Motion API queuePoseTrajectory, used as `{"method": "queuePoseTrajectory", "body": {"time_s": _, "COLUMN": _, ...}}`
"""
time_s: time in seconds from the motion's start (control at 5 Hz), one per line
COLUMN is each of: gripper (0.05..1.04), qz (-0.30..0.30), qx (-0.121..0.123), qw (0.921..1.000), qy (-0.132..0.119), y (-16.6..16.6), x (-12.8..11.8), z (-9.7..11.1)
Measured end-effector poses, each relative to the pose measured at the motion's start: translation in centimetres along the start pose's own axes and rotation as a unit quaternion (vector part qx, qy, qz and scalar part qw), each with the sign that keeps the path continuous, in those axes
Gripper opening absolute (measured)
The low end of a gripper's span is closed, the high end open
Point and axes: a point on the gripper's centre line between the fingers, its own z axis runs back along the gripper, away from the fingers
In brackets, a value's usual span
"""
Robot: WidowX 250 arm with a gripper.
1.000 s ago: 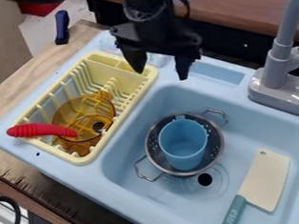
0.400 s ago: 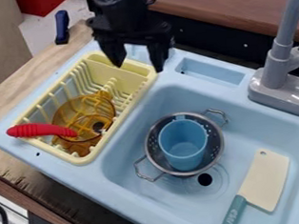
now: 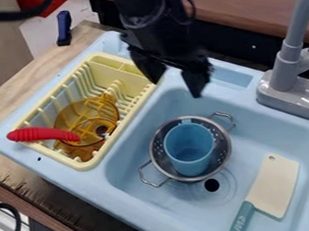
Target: Move the blue cup into the silver pot
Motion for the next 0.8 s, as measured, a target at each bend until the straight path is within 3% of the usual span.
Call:
{"method": "queuePoseTrajectory", "body": {"time_s": 0.2, "gripper": 0.999, "qz": -0.023, "qx": -0.005, "qw": 0.9997, "qy": -0.001, "y": -2.4, "x": 0.2, "z": -0.2}}
{"method": "queuePoseTrajectory", "body": {"time_s": 0.4, "gripper": 0.999, "qz": -0.036, "qx": -0.006, "qw": 0.9991, "qy": 0.02, "y": -5.2, "x": 0.7, "z": -1.4}}
{"method": "queuePoseTrajectory", "body": {"time_s": 0.8, "gripper": 0.999, "qz": -0.003, "qx": 0.029, "qw": 0.9967, "qy": 0.076, "y": -9.0, "x": 0.9, "z": -2.5}}
